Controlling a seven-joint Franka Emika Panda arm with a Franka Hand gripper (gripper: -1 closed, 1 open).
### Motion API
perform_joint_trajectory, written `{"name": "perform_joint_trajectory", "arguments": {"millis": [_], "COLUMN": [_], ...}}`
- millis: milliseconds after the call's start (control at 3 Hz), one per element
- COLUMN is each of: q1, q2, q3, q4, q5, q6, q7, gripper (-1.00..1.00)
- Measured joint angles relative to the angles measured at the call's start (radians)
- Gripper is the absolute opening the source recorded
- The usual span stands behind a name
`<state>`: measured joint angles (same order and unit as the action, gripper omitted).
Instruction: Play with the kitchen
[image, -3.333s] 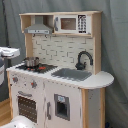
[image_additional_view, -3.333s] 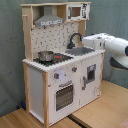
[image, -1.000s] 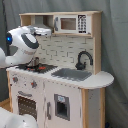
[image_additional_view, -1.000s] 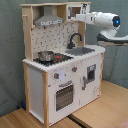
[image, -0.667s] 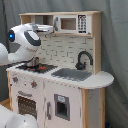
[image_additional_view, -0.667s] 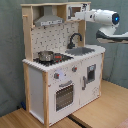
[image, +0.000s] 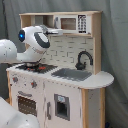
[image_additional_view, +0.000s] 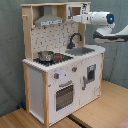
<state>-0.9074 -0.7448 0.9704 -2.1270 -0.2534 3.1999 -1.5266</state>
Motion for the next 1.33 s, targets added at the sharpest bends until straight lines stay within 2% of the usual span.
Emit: {"name": "perform_joint_trajectory", "arguments": {"millis": [1000,1333], "q1": [-0.183,-0.225], "q2": [0.043,0.049], "q3": [0.148,0.196], "q4": [0.186,0.221], "q5": [0.001,0.001], "q6": [-0.075,-0.095], "q7": [0.002,0.007], "gripper": [1.00,1.00]}}
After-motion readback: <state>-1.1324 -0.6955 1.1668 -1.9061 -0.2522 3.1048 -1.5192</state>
